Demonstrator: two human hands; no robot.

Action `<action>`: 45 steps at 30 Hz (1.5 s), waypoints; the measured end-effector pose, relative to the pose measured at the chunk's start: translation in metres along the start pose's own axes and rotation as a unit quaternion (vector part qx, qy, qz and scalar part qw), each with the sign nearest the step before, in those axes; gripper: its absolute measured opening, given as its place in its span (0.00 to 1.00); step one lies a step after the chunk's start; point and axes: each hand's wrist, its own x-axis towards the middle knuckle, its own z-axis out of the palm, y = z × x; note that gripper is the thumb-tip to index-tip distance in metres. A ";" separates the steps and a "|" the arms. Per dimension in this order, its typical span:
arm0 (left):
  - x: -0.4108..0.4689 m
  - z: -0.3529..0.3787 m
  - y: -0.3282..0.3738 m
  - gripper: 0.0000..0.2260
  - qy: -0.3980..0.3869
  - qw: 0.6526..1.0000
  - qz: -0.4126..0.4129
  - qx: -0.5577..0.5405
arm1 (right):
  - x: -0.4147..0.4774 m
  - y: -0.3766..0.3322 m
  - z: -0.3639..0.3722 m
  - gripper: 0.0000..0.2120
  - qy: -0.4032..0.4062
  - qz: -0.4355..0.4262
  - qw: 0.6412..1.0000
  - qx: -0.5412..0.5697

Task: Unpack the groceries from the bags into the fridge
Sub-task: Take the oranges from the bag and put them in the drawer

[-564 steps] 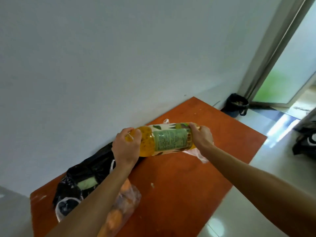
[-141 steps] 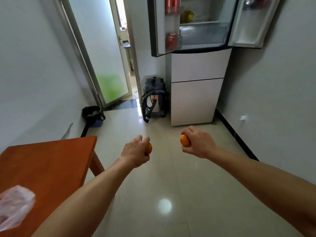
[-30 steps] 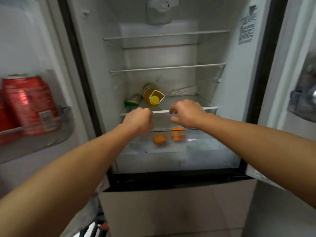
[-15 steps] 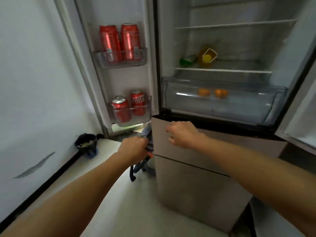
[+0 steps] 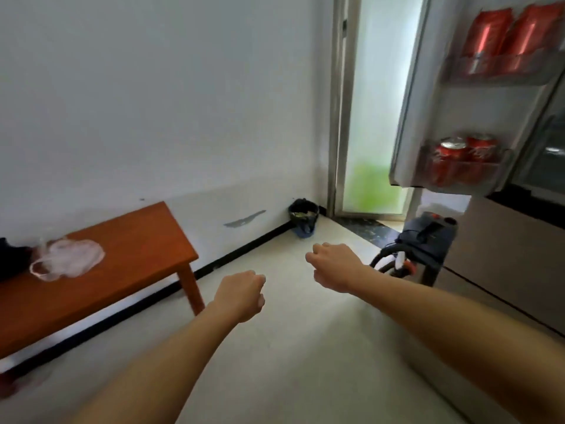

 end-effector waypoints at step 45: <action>-0.261 0.163 -0.817 0.11 -0.076 0.904 -0.416 -0.062 | 0.629 -0.760 -0.038 0.16 0.017 -0.387 0.919 0.079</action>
